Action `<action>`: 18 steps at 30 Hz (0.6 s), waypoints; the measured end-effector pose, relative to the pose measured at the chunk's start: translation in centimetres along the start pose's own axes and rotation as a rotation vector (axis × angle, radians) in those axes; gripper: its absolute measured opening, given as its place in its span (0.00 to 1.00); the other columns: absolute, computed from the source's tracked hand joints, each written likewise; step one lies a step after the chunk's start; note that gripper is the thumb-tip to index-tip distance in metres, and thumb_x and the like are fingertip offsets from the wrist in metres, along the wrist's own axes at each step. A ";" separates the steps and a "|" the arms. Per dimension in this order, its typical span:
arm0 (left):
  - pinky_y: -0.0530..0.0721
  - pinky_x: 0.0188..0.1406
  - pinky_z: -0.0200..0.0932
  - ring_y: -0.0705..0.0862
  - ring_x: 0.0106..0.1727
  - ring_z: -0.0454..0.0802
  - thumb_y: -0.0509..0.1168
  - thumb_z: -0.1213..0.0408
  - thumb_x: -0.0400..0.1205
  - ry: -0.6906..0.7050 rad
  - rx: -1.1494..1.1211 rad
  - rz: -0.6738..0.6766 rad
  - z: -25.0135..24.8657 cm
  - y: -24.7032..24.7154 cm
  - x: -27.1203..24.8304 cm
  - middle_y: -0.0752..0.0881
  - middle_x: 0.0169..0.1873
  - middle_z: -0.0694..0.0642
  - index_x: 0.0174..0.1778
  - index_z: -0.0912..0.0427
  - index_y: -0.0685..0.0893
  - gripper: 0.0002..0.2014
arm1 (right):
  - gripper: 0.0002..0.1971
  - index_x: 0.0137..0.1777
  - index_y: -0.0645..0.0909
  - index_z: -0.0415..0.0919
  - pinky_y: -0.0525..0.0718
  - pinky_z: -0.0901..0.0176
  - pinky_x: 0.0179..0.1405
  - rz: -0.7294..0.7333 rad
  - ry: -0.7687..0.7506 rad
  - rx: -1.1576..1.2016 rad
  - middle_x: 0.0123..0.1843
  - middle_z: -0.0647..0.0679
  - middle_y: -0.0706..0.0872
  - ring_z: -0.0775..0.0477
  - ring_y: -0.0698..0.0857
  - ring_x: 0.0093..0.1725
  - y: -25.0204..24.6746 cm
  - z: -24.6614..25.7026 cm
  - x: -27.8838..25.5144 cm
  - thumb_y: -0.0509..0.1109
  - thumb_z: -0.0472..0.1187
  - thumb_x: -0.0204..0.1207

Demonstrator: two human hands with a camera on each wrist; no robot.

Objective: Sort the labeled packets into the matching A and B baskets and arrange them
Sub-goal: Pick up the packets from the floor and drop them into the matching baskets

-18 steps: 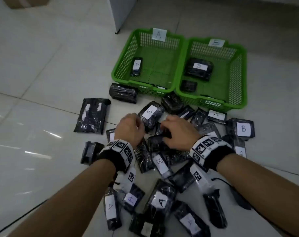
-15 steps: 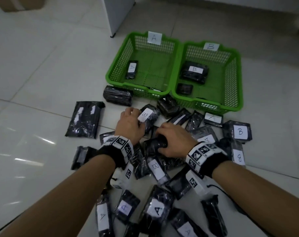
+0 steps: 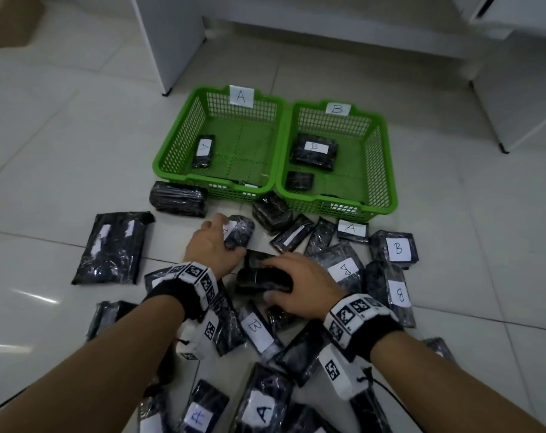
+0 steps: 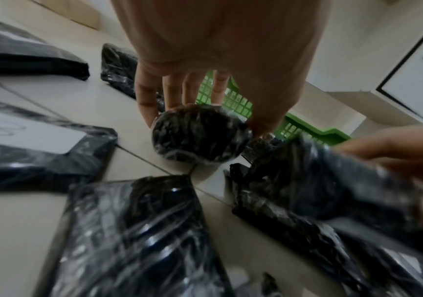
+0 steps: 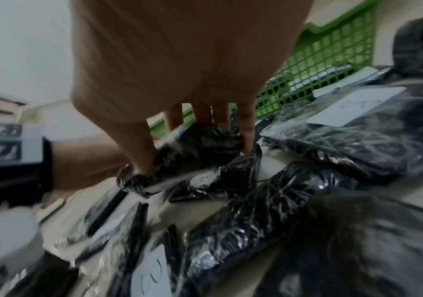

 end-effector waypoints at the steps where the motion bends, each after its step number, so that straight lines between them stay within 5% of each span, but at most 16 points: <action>1: 0.80 0.52 0.51 0.83 0.56 0.65 0.71 0.50 0.75 -0.023 -0.041 -0.018 0.1 -0.4 -0.6 0.82 0.57 0.63 0.67 0.53 0.72 0.27 | 0.21 0.69 0.82 0.56 0.82 0.55 0.61 -0.041 0.049 0.121 0.59 0.56 0.87 0.54 0.84 0.59 -0.6 -0.2 -0.3 0.75 0.56 0.76; 4: 0.79 0.55 0.51 0.84 0.56 0.64 0.63 0.48 0.82 -0.132 -0.185 -0.068 1.2 -1.5 -1.9 0.86 0.57 0.63 0.68 0.54 0.74 0.22 | 0.12 0.58 0.90 0.47 0.83 0.57 0.49 -0.159 0.272 0.617 0.50 0.49 0.92 0.53 0.88 0.47 -1.9 -1.5 -0.6 0.70 0.52 0.83; 7: 0.78 0.53 0.50 0.83 0.56 0.64 0.58 0.51 0.83 -0.264 -0.481 -0.092 2.2 -3.1 -2.3 0.86 0.58 0.65 0.62 0.56 0.82 0.18 | 0.26 0.59 0.89 0.37 0.84 0.53 0.28 -0.054 0.460 1.228 0.49 0.34 0.91 0.37 0.89 0.39 -1.5 -1.2 -1.1 0.63 0.60 0.85; 9: 0.78 0.54 0.46 0.85 0.59 0.65 0.63 0.53 0.83 -0.298 -0.713 -0.028 1.9 -4.1 -2.8 0.86 0.61 0.70 0.61 0.64 0.85 0.19 | 0.30 0.60 0.86 0.34 0.82 0.52 0.24 0.001 0.437 1.457 0.46 0.30 0.87 0.33 0.87 0.37 -2.1 -0.4 -1.3 0.60 0.63 0.85; 12: 0.85 0.60 0.53 0.89 0.58 0.62 0.78 0.39 0.67 -0.377 -1.136 0.167 0.2 -4.7 -4.1 0.89 0.59 0.64 0.63 0.63 0.87 0.37 | 0.24 0.63 0.79 0.30 0.81 0.50 0.27 -0.060 0.372 1.582 0.46 0.29 0.82 0.30 0.86 0.36 -3.6 -0.1 -1.5 0.67 0.49 0.76; 15: 0.86 0.51 0.52 0.87 0.58 0.63 0.66 0.46 0.80 -0.299 -1.344 0.317 -3.0 -6.0 -5.3 0.88 0.61 0.66 0.67 0.62 0.84 0.27 | 0.16 0.59 0.76 0.30 0.83 0.49 0.26 -0.112 0.378 1.550 0.47 0.27 0.81 0.30 0.87 0.36 -4.8 -0.5 -2.2 0.62 0.36 0.73; 18: 0.82 0.63 0.61 0.85 0.63 0.64 0.63 0.52 0.84 -0.239 -1.406 0.317 -4.7 -7.4 -6.0 0.88 0.62 0.64 0.69 0.62 0.82 0.22 | 0.12 0.61 0.76 0.30 0.87 0.48 0.26 -0.218 0.366 1.378 0.50 0.26 0.83 0.29 0.90 0.38 -7.2 -1.2 -2.7 0.65 0.33 0.79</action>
Point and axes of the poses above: each hand's wrist, its own x-axis towards the middle knuckle, its own y-axis out of the palm, z = x × y, the point moved 6 cm from there along x, towards the middle knuckle
